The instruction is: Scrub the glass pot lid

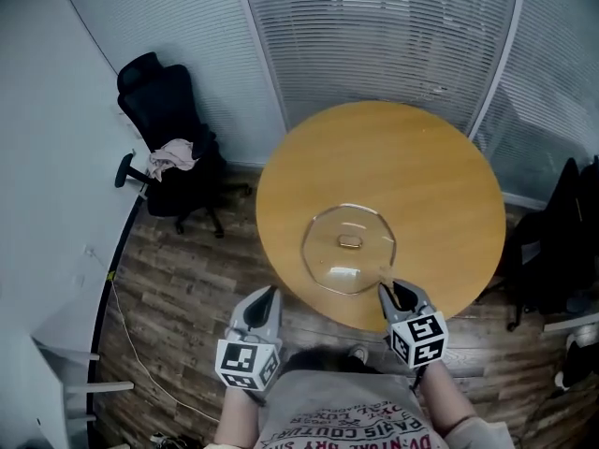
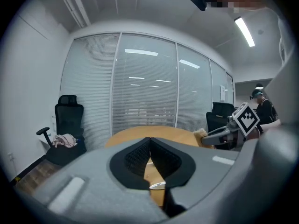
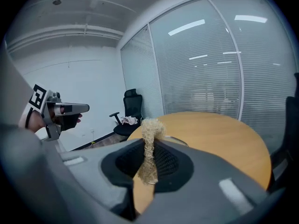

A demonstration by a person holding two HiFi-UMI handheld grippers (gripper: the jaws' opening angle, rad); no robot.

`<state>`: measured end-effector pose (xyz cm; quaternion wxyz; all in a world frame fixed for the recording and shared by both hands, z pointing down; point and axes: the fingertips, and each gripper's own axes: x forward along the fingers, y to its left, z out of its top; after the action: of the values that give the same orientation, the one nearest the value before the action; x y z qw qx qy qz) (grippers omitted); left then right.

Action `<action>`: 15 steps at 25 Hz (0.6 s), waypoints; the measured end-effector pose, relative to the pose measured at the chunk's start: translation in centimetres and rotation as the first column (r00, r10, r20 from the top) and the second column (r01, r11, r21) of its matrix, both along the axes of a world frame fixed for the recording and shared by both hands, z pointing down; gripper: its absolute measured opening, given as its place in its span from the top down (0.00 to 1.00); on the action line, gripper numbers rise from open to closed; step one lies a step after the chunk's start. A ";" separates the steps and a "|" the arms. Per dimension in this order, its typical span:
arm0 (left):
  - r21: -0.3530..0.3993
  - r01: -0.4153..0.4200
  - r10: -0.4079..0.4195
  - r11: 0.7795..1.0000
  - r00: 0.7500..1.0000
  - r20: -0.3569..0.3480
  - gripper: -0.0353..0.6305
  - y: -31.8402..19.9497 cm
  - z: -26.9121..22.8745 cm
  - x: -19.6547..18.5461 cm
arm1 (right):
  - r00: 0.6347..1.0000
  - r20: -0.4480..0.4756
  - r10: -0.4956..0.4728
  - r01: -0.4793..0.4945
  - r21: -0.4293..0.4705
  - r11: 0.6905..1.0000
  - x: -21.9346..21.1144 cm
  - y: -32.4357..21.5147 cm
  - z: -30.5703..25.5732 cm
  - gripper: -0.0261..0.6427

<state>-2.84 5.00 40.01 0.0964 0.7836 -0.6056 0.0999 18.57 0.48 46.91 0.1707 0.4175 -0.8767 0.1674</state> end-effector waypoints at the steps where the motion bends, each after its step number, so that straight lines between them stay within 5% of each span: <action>1: -0.008 -0.001 0.000 1.000 1.000 -0.004 0.94 -0.7 0.4 -0.1 | 1.000 -0.004 0.006 -0.006 -0.008 1.000 0.0 -0.6 0.4 0.88; 15: -0.001 -0.158 0.158 0.987 0.985 -0.066 0.94 -14.7 2.8 -3.5 | 0.990 -0.115 0.084 -0.090 -0.048 0.995 -4.3 -11.4 3.8 0.88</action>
<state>-6.31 -9.66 42.77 0.1108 0.8317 -0.5376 0.0834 14.27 -10.96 50.71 0.2234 0.4594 -0.8419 0.1740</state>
